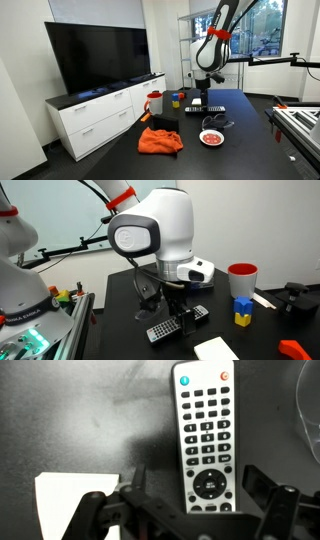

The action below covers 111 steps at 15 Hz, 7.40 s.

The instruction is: Pick up the remote, and then place it upside down on the table

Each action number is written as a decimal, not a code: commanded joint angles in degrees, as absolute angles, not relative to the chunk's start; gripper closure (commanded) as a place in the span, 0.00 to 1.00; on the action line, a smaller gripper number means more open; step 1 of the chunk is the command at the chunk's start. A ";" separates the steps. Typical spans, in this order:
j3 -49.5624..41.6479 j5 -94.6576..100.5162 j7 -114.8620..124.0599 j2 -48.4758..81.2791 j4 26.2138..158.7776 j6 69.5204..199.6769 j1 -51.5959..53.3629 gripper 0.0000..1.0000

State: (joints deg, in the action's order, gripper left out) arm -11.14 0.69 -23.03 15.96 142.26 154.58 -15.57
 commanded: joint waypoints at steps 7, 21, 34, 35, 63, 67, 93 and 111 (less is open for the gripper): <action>-9.67 2.23 -21.99 18.63 140.90 157.40 -16.16 0.00; -12.07 7.61 -19.53 16.45 142.30 156.97 -14.08 0.96; -32.58 56.03 10.17 15.23 141.18 164.24 2.28 0.97; -32.62 58.11 13.19 15.85 141.23 164.51 2.51 0.97; -16.56 18.83 2.45 15.80 144.03 161.12 -12.94 0.00; -15.05 13.58 -3.80 13.87 141.74 158.59 -14.14 0.00; -7.65 2.26 -42.56 14.72 138.54 150.08 -22.46 0.00; -9.01 3.76 -41.65 16.81 137.94 152.38 -22.66 0.69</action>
